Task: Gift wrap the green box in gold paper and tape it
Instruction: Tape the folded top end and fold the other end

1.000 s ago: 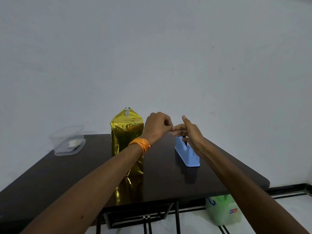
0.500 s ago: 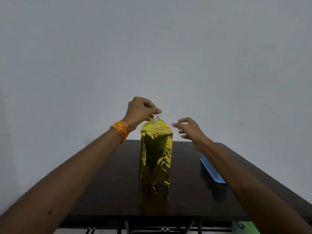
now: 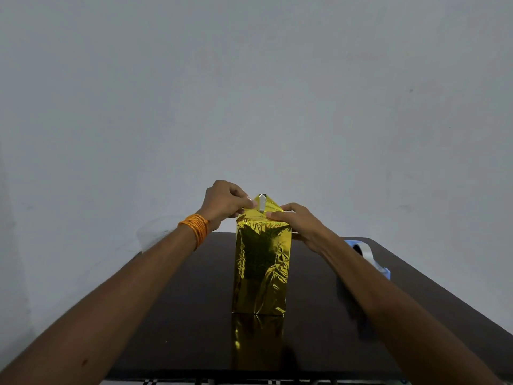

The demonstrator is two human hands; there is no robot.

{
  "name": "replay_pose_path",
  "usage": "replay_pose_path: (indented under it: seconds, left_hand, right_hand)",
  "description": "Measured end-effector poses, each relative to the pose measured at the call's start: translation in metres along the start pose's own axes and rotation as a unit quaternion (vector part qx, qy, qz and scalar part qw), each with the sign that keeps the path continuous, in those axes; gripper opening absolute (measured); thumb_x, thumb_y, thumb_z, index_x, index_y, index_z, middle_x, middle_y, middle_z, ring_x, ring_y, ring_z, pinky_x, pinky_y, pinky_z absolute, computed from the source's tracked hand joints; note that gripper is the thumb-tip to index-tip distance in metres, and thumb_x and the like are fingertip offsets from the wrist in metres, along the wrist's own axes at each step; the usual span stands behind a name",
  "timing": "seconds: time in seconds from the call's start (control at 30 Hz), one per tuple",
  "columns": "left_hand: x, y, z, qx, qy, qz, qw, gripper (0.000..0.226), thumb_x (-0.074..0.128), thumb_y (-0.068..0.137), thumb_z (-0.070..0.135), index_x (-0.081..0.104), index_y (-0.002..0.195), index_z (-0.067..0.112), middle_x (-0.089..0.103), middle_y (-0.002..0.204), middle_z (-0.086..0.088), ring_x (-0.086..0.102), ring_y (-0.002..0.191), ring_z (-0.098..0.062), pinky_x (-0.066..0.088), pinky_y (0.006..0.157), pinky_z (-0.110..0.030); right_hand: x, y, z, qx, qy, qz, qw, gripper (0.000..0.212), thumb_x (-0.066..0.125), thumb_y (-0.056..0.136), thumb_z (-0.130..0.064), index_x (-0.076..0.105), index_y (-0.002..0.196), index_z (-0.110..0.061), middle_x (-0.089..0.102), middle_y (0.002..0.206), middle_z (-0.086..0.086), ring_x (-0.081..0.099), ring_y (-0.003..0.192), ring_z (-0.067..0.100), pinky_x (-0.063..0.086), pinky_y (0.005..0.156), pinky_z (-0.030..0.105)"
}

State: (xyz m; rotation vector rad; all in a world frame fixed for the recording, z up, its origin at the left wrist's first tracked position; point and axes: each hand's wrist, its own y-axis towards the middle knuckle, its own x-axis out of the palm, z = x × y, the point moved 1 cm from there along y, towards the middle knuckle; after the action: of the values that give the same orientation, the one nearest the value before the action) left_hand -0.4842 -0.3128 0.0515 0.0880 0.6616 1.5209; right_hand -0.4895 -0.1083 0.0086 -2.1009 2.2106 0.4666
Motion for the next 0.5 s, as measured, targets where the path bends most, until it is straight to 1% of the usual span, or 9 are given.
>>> replay_pose_path:
  seconds: [0.07,0.17,0.23,0.27,0.4,0.5]
  left_hand:
    - [0.003,-0.001,-0.004,0.002,0.007,0.002,1.0,0.021,0.085,0.073,0.012,0.074,0.085,0.0,0.07,0.08,-0.011,0.064,0.063,-0.015,0.049,0.048,-0.016]
    - [0.006,-0.002,-0.01,0.005,0.022,0.016,1.0,0.02,0.087,0.069,0.014,0.074,0.08,0.002,0.07,0.083,-0.008,0.064,0.07,-0.017,0.051,0.053,-0.023]
    - [0.007,0.0,-0.011,-0.004,0.022,0.02,1.0,0.021,0.088,0.068,0.014,0.074,0.078,0.003,0.07,0.082,-0.007,0.064,0.072,-0.017,0.052,0.054,-0.025]
    - [0.007,0.001,-0.012,-0.013,0.022,0.019,0.999,0.021,0.089,0.067,0.014,0.074,0.077,0.003,0.069,0.082,-0.007,0.064,0.072,-0.017,0.051,0.054,-0.024]
    - [0.006,0.007,-0.011,-0.04,0.043,0.008,0.998,0.019,0.088,0.068,0.013,0.073,0.078,0.005,0.069,0.08,-0.008,0.064,0.068,-0.016,0.049,0.049,-0.019]
    - [0.006,0.008,-0.012,-0.053,0.034,-0.001,0.998,0.023,0.088,0.068,0.014,0.074,0.083,0.002,0.07,0.083,-0.01,0.063,0.068,-0.014,0.047,0.047,-0.016]
  right_hand:
    - [-0.001,0.001,0.001,-0.001,0.002,-0.003,1.0,0.048,0.083,0.077,-0.037,0.06,0.113,-0.014,0.073,0.1,0.005,0.07,0.078,0.011,0.052,0.06,0.024]
    - [-0.002,0.005,0.005,-0.005,-0.009,-0.008,1.0,0.053,0.085,0.071,-0.044,0.062,0.111,-0.018,0.073,0.106,0.005,0.07,0.091,0.015,0.056,0.073,0.031]
    - [-0.003,0.006,0.006,-0.004,0.001,-0.011,1.0,0.051,0.085,0.072,-0.042,0.062,0.111,-0.017,0.074,0.104,0.005,0.071,0.089,0.016,0.055,0.073,0.031]
    - [-0.004,0.006,0.007,-0.007,0.004,-0.012,1.0,0.051,0.085,0.072,-0.042,0.062,0.111,-0.017,0.074,0.104,0.005,0.071,0.089,0.016,0.055,0.073,0.032]
    - [-0.004,0.013,0.01,-0.016,-0.007,-0.021,1.0,0.056,0.086,0.068,-0.048,0.064,0.109,-0.019,0.072,0.109,0.007,0.07,0.098,0.02,0.054,0.083,0.038]
    - [-0.004,0.016,0.012,-0.013,-0.014,-0.02,1.0,0.063,0.087,0.059,-0.055,0.064,0.107,-0.021,0.071,0.112,0.007,0.069,0.102,0.022,0.053,0.092,0.043]
